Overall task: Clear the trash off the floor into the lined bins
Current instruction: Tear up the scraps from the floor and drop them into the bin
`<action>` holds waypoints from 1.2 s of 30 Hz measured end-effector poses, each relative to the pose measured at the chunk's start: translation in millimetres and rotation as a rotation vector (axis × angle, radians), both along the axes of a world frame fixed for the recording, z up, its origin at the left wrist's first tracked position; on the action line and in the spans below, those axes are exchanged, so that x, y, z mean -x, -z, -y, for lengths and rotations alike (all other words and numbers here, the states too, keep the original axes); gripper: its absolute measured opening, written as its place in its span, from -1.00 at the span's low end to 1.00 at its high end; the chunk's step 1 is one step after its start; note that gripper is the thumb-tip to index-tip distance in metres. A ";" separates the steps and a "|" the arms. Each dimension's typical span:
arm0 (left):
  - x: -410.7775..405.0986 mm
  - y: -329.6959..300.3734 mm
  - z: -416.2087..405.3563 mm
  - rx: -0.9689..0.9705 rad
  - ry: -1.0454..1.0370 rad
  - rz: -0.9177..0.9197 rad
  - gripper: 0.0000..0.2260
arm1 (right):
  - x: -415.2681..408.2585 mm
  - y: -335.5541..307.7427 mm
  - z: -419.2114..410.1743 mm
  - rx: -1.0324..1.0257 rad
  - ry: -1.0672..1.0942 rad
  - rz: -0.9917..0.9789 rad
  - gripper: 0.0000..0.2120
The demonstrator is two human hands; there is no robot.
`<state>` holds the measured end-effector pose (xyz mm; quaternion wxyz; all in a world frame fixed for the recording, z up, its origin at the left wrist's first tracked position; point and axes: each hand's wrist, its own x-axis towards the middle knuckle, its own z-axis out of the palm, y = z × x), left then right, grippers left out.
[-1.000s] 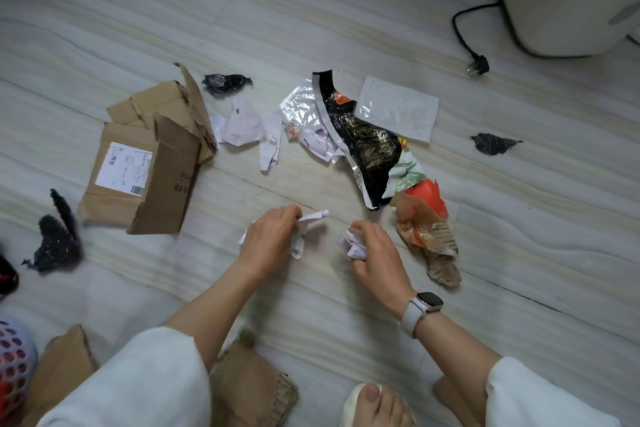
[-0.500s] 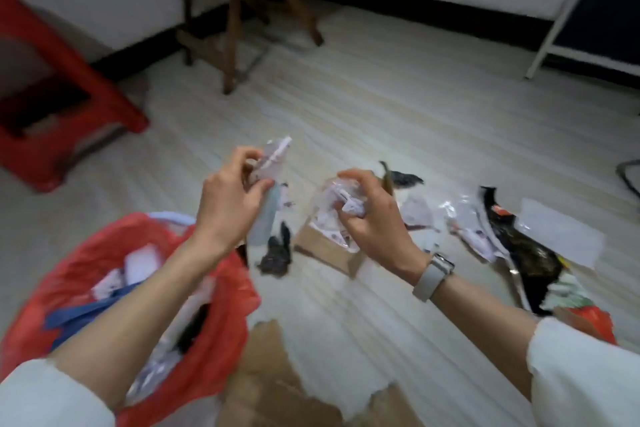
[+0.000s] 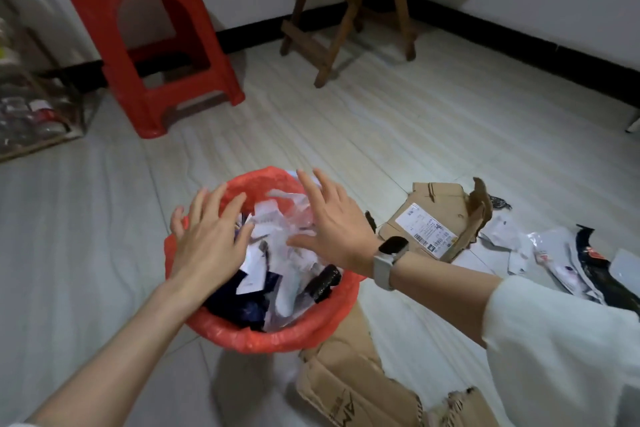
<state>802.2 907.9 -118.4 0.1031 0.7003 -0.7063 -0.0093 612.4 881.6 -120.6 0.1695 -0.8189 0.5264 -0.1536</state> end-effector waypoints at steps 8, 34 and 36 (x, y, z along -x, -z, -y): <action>-6.3 34.7 2.7 -0.513 0.042 0.139 -0.46 | -13.3 38.7 4.4 -0.194 -0.312 -0.428 -0.46; 399.3 126.9 13.8 -0.613 0.794 -0.078 -0.63 | 417.4 110.9 -87.2 -0.209 0.988 0.235 -0.75; 425.6 152.5 13.5 -0.644 0.741 -0.077 -0.61 | 439.9 137.0 -94.5 -0.231 1.002 0.189 -0.76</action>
